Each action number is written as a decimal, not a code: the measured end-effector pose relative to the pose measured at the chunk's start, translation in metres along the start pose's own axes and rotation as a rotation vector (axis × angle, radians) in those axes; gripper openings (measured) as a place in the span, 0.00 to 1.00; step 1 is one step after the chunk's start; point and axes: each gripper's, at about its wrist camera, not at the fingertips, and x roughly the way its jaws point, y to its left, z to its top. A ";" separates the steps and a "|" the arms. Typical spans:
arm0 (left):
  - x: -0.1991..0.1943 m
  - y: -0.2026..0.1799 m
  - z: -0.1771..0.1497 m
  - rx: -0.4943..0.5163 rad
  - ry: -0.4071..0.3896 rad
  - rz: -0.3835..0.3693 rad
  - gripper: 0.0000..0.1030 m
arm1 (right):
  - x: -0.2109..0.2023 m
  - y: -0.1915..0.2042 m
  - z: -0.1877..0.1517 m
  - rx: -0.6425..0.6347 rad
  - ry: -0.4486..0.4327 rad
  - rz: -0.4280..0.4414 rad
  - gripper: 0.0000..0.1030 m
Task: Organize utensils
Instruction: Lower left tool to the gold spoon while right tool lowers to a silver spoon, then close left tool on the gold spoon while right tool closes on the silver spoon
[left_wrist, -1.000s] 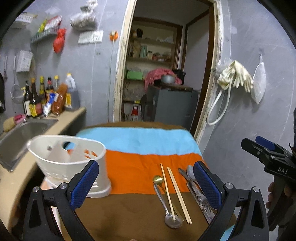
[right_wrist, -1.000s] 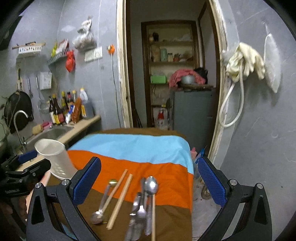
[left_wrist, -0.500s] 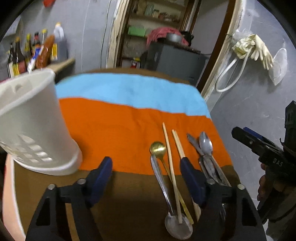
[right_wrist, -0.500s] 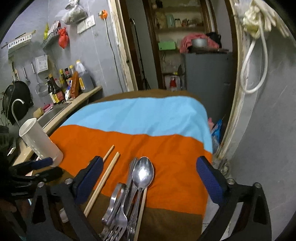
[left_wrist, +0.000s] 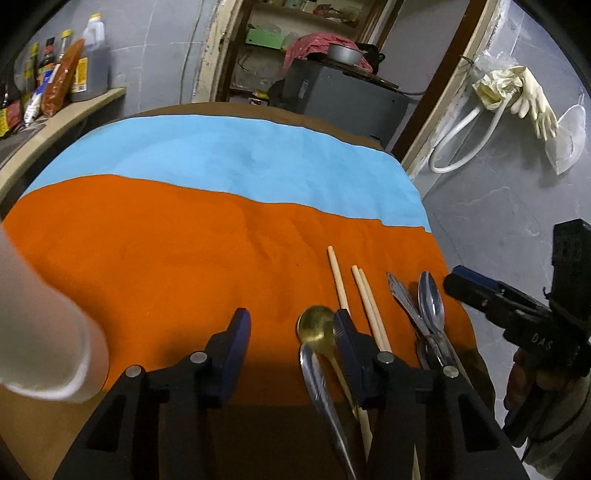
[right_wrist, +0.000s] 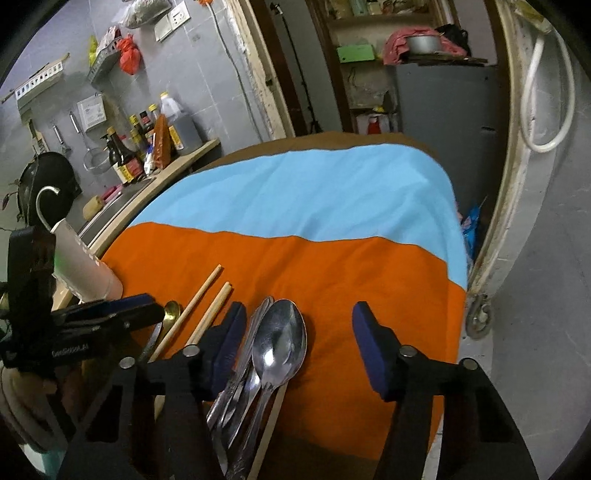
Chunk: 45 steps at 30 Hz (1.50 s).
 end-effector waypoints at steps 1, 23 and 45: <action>0.002 -0.001 0.001 0.000 0.000 -0.009 0.43 | 0.002 -0.001 0.000 -0.001 0.007 0.005 0.49; 0.009 -0.003 0.008 0.029 0.069 -0.097 0.04 | 0.031 -0.019 -0.005 0.096 0.113 0.129 0.05; -0.114 -0.022 0.013 0.120 -0.261 0.061 0.03 | -0.072 0.040 0.020 0.080 -0.253 -0.006 0.02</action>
